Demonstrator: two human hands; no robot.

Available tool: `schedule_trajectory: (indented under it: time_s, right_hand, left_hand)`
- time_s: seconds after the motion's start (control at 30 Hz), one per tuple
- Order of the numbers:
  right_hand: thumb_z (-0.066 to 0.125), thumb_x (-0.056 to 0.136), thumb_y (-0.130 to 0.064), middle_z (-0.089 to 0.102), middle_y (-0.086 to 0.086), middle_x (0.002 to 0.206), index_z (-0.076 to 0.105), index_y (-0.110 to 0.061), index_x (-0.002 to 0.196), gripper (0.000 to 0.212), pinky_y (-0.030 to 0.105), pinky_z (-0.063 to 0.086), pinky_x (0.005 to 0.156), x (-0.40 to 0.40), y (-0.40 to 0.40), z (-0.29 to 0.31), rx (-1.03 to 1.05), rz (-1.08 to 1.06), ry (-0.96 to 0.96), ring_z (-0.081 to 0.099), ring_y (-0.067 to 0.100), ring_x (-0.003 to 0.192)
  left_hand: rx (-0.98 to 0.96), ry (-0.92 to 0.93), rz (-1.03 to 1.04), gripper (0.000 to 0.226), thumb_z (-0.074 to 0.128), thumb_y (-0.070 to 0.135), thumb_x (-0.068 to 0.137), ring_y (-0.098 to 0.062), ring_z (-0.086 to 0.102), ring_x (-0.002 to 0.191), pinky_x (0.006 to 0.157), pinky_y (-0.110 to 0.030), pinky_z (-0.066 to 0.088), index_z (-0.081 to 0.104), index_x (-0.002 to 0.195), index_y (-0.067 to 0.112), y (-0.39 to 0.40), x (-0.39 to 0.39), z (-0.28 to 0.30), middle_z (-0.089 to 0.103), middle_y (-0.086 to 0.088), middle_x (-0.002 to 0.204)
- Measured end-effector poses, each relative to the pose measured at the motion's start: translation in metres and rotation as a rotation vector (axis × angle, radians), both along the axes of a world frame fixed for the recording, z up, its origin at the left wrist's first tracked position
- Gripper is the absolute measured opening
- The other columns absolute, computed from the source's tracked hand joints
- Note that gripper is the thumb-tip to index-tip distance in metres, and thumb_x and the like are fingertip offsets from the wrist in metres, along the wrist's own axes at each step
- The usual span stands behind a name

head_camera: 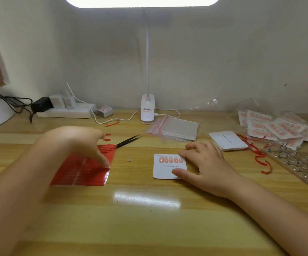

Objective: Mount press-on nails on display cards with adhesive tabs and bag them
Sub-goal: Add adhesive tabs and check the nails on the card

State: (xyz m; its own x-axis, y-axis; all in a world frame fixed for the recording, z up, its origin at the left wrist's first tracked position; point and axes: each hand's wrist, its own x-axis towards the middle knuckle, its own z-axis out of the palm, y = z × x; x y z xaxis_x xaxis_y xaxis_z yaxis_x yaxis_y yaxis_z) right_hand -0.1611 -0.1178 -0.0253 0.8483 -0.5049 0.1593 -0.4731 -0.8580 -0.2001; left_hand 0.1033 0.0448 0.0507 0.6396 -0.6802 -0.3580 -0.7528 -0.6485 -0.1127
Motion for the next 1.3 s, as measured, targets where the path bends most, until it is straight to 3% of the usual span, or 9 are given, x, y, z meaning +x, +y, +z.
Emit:
schedule_trajectory:
  time_s: [0.17,0.3,0.47,0.63,0.73,0.83,1.0,1.17,1.3]
  right_hand:
    - [0.014,0.064,-0.087,0.035,-0.013,0.142,0.044,-0.038,0.139,0.094,0.032,0.015,0.111,0.0,-0.001,-0.001,0.007,-0.003,-0.01,0.021,0.009,0.134]
    - [0.013,0.064,-0.087,0.036,-0.013,0.142,0.045,-0.038,0.139,0.095,0.032,0.016,0.112,0.0,0.0,-0.001,0.018,-0.008,-0.006,0.021,0.009,0.134]
    - [0.015,0.066,-0.085,0.036,-0.011,0.141,0.045,-0.036,0.137,0.091,0.031,0.016,0.11,-0.002,0.001,0.0,0.037,-0.017,-0.043,0.022,0.01,0.134]
    - [0.03,0.081,-0.074,0.043,-0.009,0.134,0.047,-0.025,0.135,0.075,0.031,0.025,0.11,-0.002,0.007,0.009,0.044,-0.061,-0.265,0.032,0.011,0.129]
    - [0.049,0.083,-0.066,0.051,-0.02,0.119,0.053,-0.031,0.122,0.053,0.024,0.038,0.097,0.0,0.019,0.021,0.212,-0.029,-0.537,0.045,0.002,0.115]
    - [0.059,0.067,-0.07,0.059,-0.027,0.109,0.056,-0.044,0.112,0.052,0.01,0.043,0.082,0.001,0.038,0.036,0.515,0.037,-0.653,0.053,-0.008,0.105]
    - [0.072,0.067,-0.056,0.073,-0.016,0.092,0.072,-0.03,0.095,0.038,0.025,0.051,0.077,0.003,0.056,0.044,0.755,0.159,-0.663,0.067,0.003,0.088]
    - [0.067,0.077,-0.02,0.076,0.01,0.088,0.071,-0.008,0.098,0.024,0.022,0.055,0.073,0.002,0.05,0.046,1.051,0.197,-0.789,0.073,0.021,0.084]
    - [0.065,0.078,-0.021,0.075,0.011,0.09,0.072,-0.014,0.1,0.023,0.024,0.057,0.071,-0.001,0.044,0.05,1.095,0.176,-0.841,0.073,0.024,0.085]
  left_hand:
    - [0.175,0.06,0.052,0.119,0.075,0.079,0.049,-0.021,0.048,0.127,0.099,-0.034,0.041,0.028,0.148,0.032,0.004,0.014,-0.007,0.045,0.004,0.146]
    - [0.008,0.054,0.071,0.118,0.082,0.071,0.047,-0.022,0.049,0.126,0.102,-0.037,0.043,0.033,0.145,0.027,0.006,0.019,-0.008,0.047,0.004,0.144]
    - [-0.205,0.047,0.042,0.076,0.086,0.06,0.052,-0.015,0.062,0.09,0.084,-0.036,0.053,0.058,0.112,0.024,0.009,0.018,0.005,0.065,0.005,0.1]
    - [-0.561,-0.225,-0.144,0.063,0.069,0.077,0.055,-0.009,0.056,0.076,0.061,-0.029,0.043,0.056,0.097,0.031,0.011,-0.015,0.036,0.061,0.01,0.087]
    - [-0.619,-0.326,-0.293,0.079,0.055,0.082,0.054,-0.021,0.06,0.088,0.069,-0.031,0.045,0.057,0.111,0.026,0.008,-0.05,0.04,0.065,0.004,0.098]
    - [-0.579,-0.509,-0.47,0.072,0.066,0.074,0.064,-0.024,0.062,0.092,0.07,-0.03,0.04,0.053,0.115,0.025,0.0,-0.083,0.028,0.067,0.004,0.101]
    - [-0.617,-0.545,-0.695,0.062,0.069,0.062,0.075,-0.018,0.063,0.097,0.087,-0.033,0.042,0.043,0.12,0.028,-0.011,-0.119,-0.003,0.066,0.008,0.107]
    - [-0.648,-0.319,-0.63,0.096,0.05,0.085,0.062,-0.016,0.058,0.108,0.092,-0.031,0.044,0.032,0.14,0.031,-0.015,-0.117,-0.001,0.061,0.01,0.124]
    - [-0.716,0.102,-0.441,0.102,0.036,0.091,0.044,0.001,0.055,0.089,0.072,-0.017,0.046,0.045,0.132,0.038,-0.011,-0.099,0.015,0.051,0.028,0.099]
